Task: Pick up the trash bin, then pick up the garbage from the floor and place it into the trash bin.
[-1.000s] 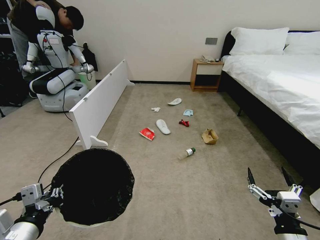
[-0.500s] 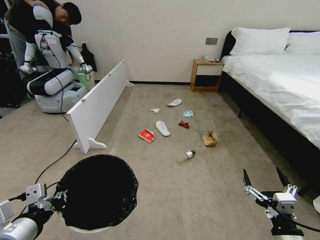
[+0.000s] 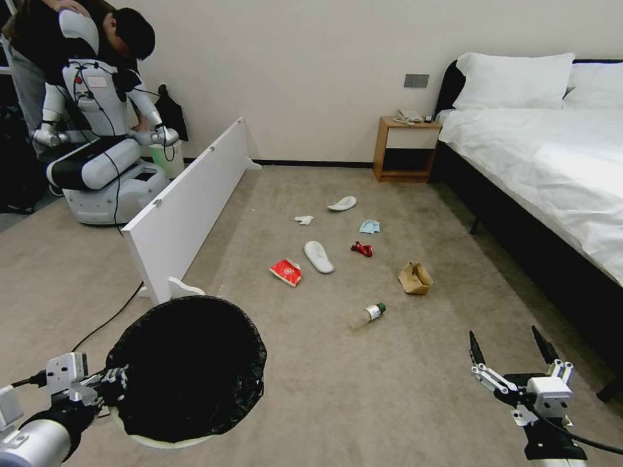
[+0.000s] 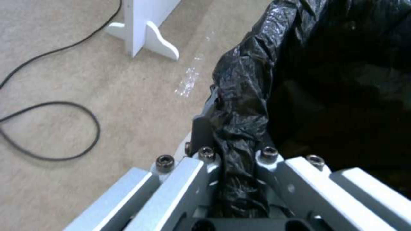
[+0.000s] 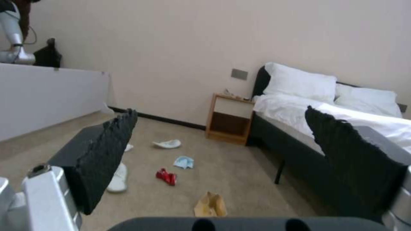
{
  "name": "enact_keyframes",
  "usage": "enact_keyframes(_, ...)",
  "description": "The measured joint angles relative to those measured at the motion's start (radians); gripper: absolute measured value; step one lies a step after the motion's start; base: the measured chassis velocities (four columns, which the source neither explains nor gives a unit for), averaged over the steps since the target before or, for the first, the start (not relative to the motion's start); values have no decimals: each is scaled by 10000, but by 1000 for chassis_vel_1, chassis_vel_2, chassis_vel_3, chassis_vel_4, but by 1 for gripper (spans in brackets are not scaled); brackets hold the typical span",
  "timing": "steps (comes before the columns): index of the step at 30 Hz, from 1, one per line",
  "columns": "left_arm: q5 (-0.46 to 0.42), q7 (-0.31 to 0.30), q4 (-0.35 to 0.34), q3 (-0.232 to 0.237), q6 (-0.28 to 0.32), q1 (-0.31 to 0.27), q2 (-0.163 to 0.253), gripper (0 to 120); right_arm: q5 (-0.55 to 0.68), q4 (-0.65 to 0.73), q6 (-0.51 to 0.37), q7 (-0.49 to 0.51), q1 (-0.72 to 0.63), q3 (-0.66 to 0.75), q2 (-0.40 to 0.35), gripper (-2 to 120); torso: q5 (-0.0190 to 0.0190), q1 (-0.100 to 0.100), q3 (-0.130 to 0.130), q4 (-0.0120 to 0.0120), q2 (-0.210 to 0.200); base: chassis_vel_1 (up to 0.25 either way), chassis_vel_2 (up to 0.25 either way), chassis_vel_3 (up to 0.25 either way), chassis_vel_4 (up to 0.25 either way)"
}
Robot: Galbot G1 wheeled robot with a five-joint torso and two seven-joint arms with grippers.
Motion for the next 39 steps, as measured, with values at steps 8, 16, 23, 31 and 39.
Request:
enact_keyframes(8,169,49,60,159,-39,-132,-69,3,7,-2,12,-39,0,66,8,100,3,0,1,1,0,-142,143,140,-142)
enact_keyframes(16,234,55,85,356,-47,-250,-147,3,44,1,14,-63,18,132,8,100,0,0,0,1,0,-151,152,149,-163)
enact_keyframes(23,244,55,119,374,-51,-282,-148,3,46,-47,13,-90,53,194,9,100,1,0,0,-1,0,-169,170,190,-183)
enact_keyframes(31,277,60,204,217,-58,-266,-129,3,49,-64,11,-118,74,181,28,100,1,0,1,1,0,-212,213,209,-212)
enact_keyframes(39,430,62,308,151,-84,-336,-177,3,118,-65,11,-160,65,174,11,100,0,0,0,1,1,-210,217,217,-208)
